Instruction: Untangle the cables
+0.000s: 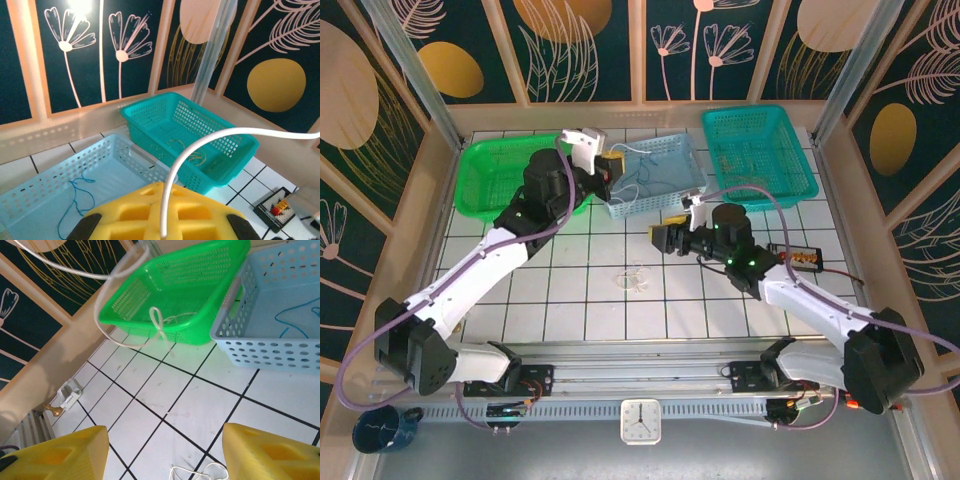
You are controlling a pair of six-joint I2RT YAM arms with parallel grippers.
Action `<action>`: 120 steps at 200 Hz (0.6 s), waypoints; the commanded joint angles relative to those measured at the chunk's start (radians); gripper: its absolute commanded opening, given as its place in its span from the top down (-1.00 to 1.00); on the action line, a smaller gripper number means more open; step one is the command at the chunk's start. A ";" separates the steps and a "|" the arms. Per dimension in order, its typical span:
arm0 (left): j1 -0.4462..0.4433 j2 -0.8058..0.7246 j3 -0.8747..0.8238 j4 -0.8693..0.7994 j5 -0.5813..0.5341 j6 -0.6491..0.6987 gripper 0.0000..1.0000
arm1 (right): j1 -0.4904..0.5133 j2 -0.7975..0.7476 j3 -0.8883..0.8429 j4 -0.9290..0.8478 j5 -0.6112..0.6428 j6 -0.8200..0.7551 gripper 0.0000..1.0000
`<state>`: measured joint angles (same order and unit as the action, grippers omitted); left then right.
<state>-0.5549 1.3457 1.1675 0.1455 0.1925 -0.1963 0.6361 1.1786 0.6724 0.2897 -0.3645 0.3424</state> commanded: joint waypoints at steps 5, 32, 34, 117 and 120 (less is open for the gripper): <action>0.017 0.029 0.054 -0.050 -0.018 0.003 1.00 | 0.029 0.036 0.019 0.144 0.013 0.032 -0.25; 0.048 0.049 0.076 -0.086 -0.065 0.012 1.00 | 0.052 0.090 0.048 0.162 0.021 0.035 -0.25; 0.053 0.049 0.076 -0.087 -0.066 0.012 1.00 | 0.053 0.093 0.048 0.162 0.022 0.034 -0.26; 0.345 0.145 0.065 0.021 -0.119 -0.070 1.00 | 0.069 0.088 0.023 0.116 0.107 0.047 -0.26; 0.352 0.152 0.063 0.031 -0.122 -0.072 1.00 | 0.069 0.086 0.022 0.113 0.110 0.048 -0.26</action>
<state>-0.2543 1.4563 1.2160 0.0933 0.0925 -0.2276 0.6998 1.2892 0.6918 0.4007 -0.3019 0.3775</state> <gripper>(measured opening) 0.050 0.630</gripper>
